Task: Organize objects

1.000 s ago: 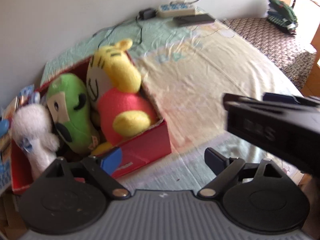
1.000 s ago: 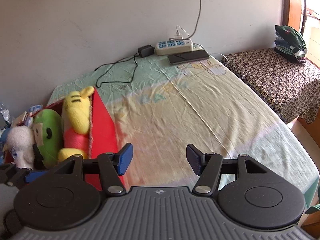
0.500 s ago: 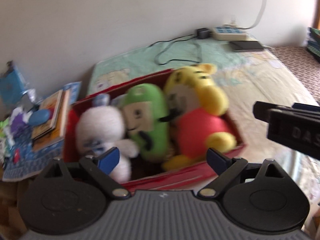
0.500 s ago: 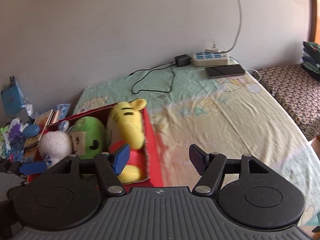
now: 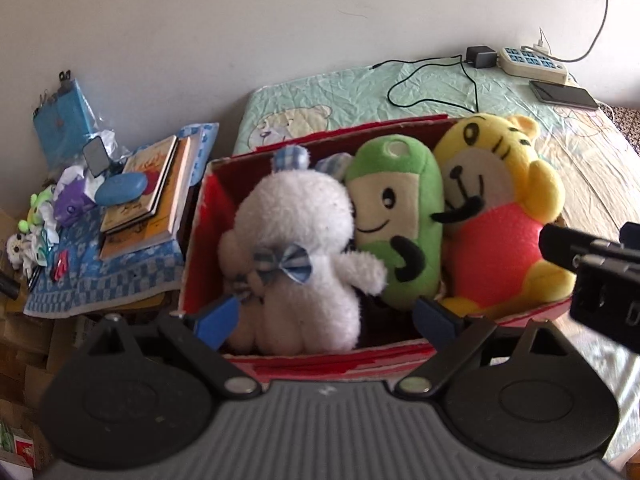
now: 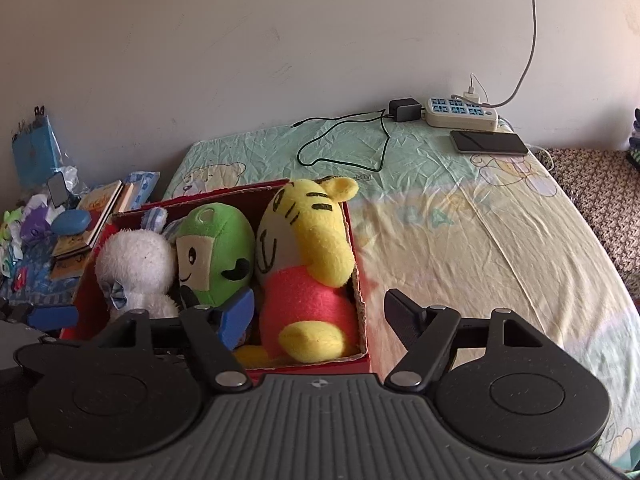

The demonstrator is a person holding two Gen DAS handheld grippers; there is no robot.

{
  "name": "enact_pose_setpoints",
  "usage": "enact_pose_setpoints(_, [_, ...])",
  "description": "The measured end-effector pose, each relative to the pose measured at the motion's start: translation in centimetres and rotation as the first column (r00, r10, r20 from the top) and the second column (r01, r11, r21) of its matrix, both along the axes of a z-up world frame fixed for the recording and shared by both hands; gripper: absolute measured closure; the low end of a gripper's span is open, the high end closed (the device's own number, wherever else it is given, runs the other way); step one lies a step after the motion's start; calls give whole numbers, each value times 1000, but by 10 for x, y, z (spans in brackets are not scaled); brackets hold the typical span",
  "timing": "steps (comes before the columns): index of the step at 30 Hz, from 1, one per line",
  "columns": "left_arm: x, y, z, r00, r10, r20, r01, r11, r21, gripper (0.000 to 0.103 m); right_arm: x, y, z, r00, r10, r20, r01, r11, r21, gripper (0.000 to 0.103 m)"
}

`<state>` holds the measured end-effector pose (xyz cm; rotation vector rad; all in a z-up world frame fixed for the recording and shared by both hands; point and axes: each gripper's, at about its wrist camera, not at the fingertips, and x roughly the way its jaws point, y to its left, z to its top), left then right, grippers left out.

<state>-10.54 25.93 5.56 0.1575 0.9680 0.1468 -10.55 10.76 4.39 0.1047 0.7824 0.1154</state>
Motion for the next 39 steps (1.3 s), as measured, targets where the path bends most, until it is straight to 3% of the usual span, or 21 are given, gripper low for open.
enact_pose_setpoints(15, [7,15,-4,999,37,-6,-37,999,17,9,9,12,-3,999,43,0,-43,999,7,28])
enact_pose_setpoints(26, [11,25,-8,994,106,-20,-106,994,-22,9,16,13,-4,997,83,-3,-83,997,3,28])
enact_pose_setpoints(39, [6,26,-9,995,100,-9,-100,995,-9,9,10,16,-9,997,79,-4,-79,997,17,28])
